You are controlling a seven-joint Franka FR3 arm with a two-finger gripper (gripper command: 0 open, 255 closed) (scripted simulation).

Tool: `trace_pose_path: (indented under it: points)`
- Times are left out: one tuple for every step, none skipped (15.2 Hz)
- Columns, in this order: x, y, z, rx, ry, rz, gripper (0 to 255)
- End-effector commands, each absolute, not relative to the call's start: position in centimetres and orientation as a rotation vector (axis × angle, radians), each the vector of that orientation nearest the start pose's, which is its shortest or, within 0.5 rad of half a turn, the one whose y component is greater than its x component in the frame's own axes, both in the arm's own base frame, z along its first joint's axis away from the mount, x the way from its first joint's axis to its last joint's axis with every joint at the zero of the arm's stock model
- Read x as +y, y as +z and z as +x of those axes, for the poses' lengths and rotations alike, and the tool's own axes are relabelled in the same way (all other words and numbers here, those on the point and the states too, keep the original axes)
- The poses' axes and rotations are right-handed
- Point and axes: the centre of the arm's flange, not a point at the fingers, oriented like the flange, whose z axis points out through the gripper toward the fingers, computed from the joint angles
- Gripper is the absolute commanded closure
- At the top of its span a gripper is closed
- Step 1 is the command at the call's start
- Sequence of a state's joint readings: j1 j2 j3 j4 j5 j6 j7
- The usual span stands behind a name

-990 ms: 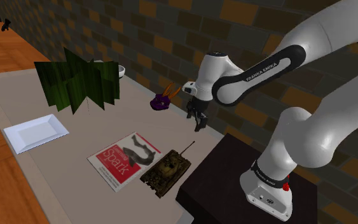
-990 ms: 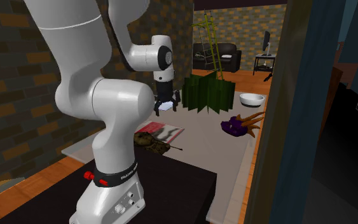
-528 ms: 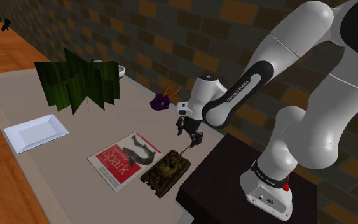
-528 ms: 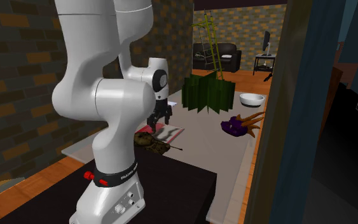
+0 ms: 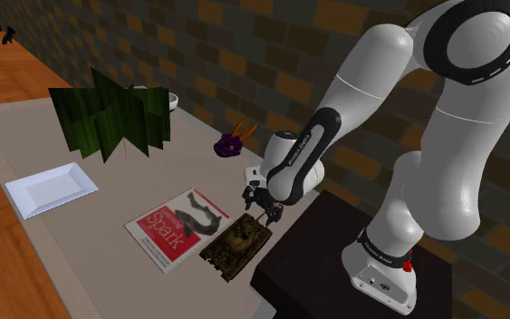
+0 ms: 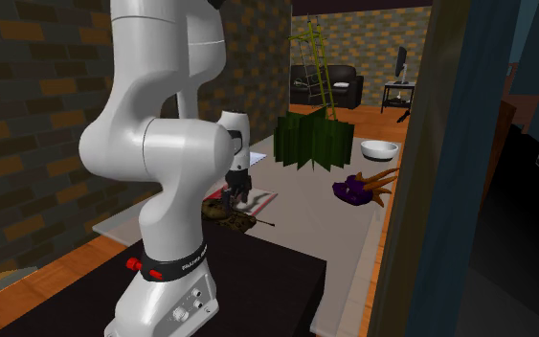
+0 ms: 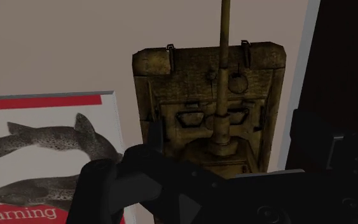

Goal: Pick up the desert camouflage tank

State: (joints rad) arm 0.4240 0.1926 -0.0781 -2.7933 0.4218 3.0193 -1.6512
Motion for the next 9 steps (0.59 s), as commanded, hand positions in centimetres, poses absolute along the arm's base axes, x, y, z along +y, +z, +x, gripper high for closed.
trace_pose_path:
  points:
    - [9.35, 14.38, 35.62, 2.242, 0.087, 2.217, 0]
    - [9.35, 13.86, 35.62, 2.242, 0.087, 2.217, 0]
    - [9.35, 13.55, 35.62, 2.242, 0.087, 2.217, 0]
    - [9.35, 13.55, 35.62, 2.242, 0.087, 2.217, 0]
    - [9.35, 13.57, 35.66, 2.242, 0.087, 2.216, 255]
    - [9.32, 13.57, 35.65, 2.242, 0.087, 2.217, 255]
    - [9.32, 13.57, 35.65, 2.242, 0.087, 2.217, 255]
    - [9.33, 13.57, 35.66, 2.242, 0.087, 2.217, 255]
    - [9.33, 13.57, 35.66, 2.242, 0.087, 2.217, 255]
